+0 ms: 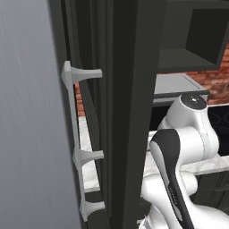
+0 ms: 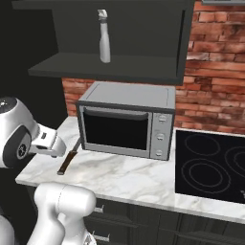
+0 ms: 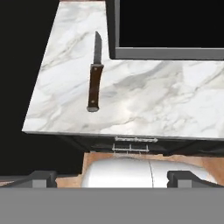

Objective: Move the cutting board and knife to the sink. Then move spray from the cabinet to the counter.

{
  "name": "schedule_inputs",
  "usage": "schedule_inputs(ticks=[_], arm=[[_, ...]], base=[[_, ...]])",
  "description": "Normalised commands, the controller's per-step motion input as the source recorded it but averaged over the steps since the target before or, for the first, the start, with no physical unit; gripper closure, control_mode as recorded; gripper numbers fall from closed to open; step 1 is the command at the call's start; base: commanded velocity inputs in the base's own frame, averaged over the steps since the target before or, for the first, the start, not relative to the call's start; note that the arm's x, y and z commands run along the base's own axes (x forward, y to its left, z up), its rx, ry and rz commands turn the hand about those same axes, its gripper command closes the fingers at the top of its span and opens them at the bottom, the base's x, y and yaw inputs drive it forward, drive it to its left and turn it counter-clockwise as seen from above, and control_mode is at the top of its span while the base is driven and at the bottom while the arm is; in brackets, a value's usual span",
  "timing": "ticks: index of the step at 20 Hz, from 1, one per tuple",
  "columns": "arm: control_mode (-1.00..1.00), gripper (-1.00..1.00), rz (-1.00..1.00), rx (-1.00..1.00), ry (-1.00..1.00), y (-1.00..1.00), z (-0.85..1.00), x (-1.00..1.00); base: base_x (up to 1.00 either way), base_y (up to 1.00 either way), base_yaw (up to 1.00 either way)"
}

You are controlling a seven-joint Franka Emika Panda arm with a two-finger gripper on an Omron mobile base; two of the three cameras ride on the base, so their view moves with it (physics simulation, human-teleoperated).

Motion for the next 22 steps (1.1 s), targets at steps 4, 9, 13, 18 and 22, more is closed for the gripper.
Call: schedule_inputs(ticks=[4, 9, 13, 18, 22], arm=[[-1.00, -1.00, 0.07, 0.07, 0.01, 0.00, -0.22, 0.36], [-1.00, -1.00, 0.01, 0.00, 0.01, 0.31, -0.44, 0.44], [-1.00, -1.00, 0.00, 0.00, 0.03, 0.35, -0.36, 0.44], [-1.00, -1.00, 0.00, 0.00, 0.00, 0.05, -0.50, 0.38], [-1.00, -1.00, 0.00, 0.00, 0.00, 0.11, -0.56, 0.38]], base=[[0.00, 0.00, 0.00], [0.00, 0.00, 0.00], [0.00, 0.00, 0.00], [0.00, 0.00, 0.00], [0.00, 0.00, 0.00]])
